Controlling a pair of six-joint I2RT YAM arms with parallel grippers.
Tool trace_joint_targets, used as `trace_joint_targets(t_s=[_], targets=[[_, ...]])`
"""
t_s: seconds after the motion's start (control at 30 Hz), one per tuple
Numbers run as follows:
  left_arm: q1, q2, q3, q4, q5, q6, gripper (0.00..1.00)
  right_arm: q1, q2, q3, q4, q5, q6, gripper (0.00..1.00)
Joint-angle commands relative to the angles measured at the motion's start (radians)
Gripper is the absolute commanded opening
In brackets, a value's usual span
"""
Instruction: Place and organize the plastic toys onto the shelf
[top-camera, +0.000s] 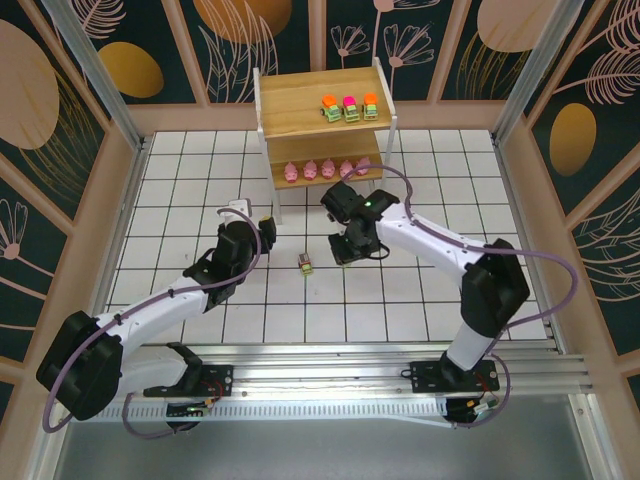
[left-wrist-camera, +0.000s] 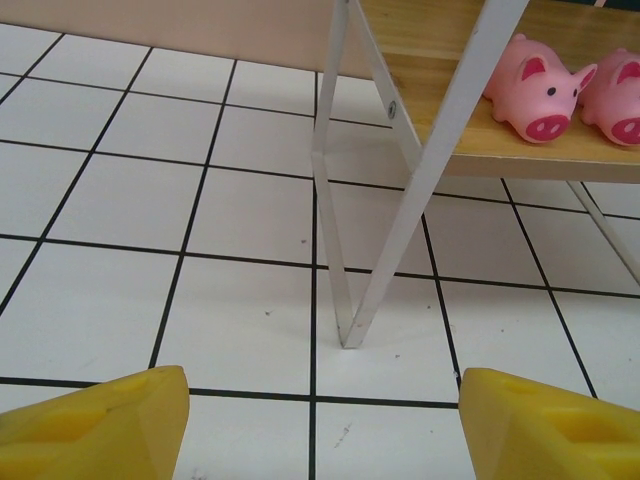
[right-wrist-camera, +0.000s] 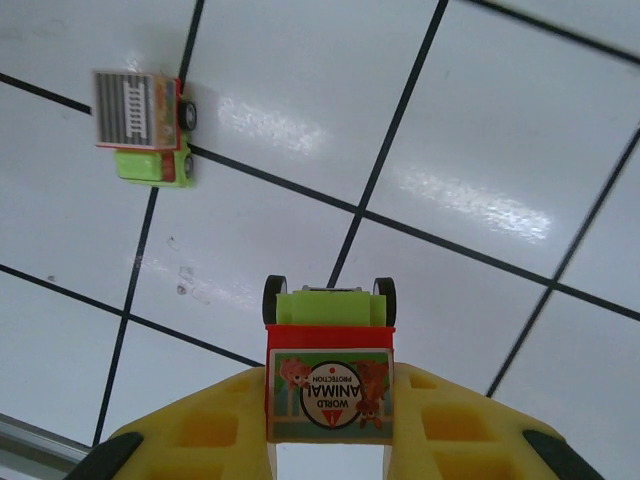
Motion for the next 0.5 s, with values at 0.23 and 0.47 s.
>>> trace_joint_targets(t_s=[0.23,0.47], targets=[[0.006,0.0,0.028,-0.001,0.001,0.015,0.72,-0.001,0.149,-0.006,0.084,-0.102,-0.046,0.18],[0.006,-0.002,0.027,-0.001,0.004,0.014,0.72,-0.004,0.225,0.035,0.108,-0.062,-0.051,0.19]])
